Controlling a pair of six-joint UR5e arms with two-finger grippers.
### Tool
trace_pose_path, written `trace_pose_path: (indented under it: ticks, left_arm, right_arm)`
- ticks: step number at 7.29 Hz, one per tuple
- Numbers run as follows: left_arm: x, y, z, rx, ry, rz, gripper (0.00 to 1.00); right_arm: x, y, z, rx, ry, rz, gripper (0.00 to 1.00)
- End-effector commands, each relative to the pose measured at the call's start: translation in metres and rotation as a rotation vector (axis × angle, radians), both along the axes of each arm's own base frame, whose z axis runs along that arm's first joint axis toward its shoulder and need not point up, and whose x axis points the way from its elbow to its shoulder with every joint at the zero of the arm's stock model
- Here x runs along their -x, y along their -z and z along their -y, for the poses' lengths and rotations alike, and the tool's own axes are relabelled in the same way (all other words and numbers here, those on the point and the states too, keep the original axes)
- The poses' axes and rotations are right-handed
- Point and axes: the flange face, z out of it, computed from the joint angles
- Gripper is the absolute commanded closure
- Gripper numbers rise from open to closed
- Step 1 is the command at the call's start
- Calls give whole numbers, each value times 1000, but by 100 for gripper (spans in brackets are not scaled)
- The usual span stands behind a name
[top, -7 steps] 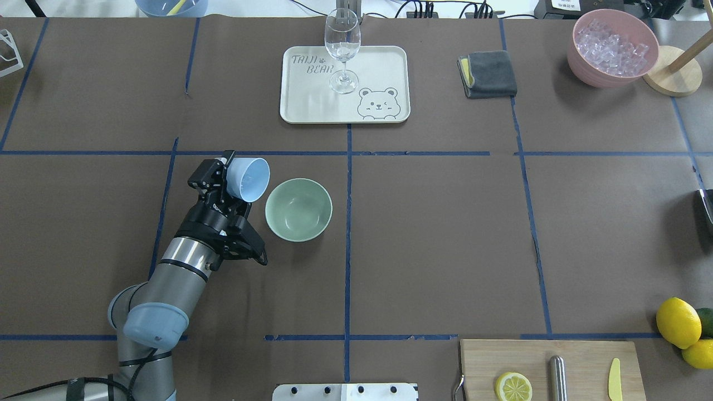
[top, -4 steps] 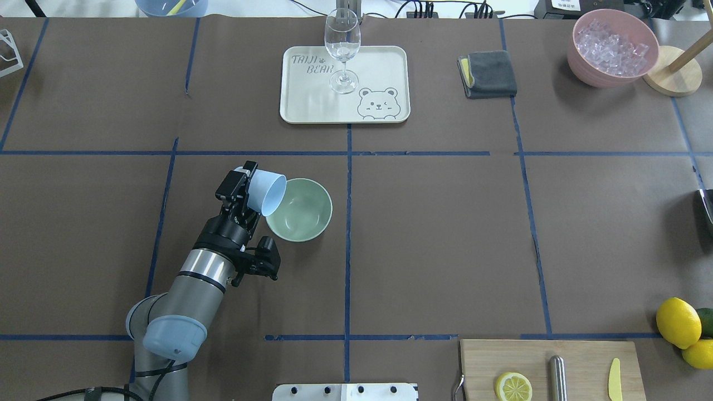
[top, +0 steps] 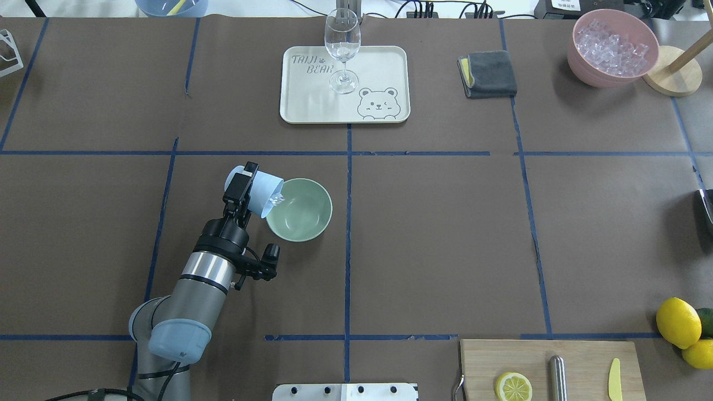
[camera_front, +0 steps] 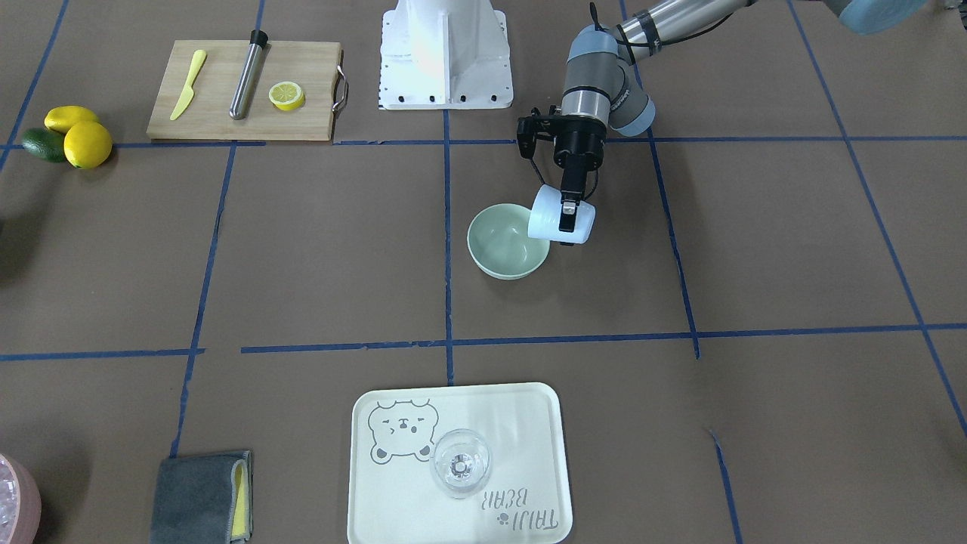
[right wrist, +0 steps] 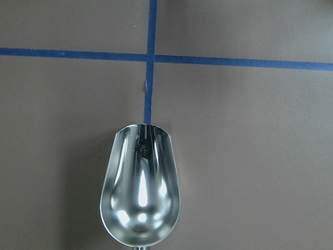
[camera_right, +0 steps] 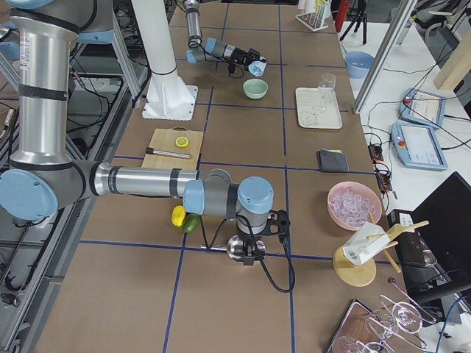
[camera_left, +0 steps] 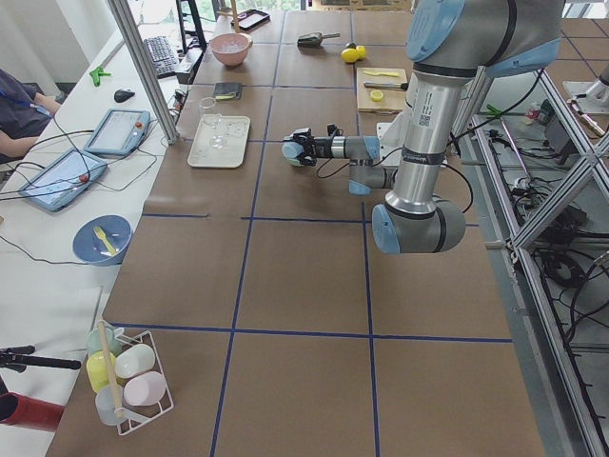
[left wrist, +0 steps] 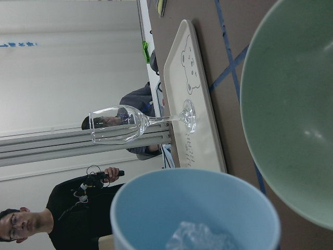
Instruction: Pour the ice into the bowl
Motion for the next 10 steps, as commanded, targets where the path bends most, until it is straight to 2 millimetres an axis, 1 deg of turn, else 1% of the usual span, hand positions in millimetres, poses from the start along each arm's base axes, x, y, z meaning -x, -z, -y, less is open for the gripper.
trace_pose_path:
  ticks: [1, 2, 3, 6, 7, 8, 9, 10]
  left_arm:
    - [-1, 9, 3, -51, 10, 152, 100]
    - [0, 10, 6, -71, 14, 222, 100]
    - [1, 10, 6, -78, 16, 246, 100]
    - [2, 10, 6, -79, 18, 243, 100]
    - [7, 20, 12, -79, 31, 189, 100]
    - [18, 34, 23, -67, 53, 63, 100]
    - [35, 38, 45, -38, 61, -103, 100]
    - [42, 31, 63, -2, -31, -231, 100]
  right_arm:
    - [0, -1, 0, 1, 0, 0, 0]
    - [0, -1, 0, 1, 0, 0, 0]
    - [0, -1, 0, 2, 0, 0, 0]
    - [-1, -2, -1, 3, -1, -2, 0]
    - [-2, -2, -1, 4, -4, -2, 0]
    - [-2, -3, -1, 4, -3, 0, 0]
    - [-1, -4, -2, 7, -2, 0, 0]
    - [-1, -4, -2, 7, -2, 1, 0]
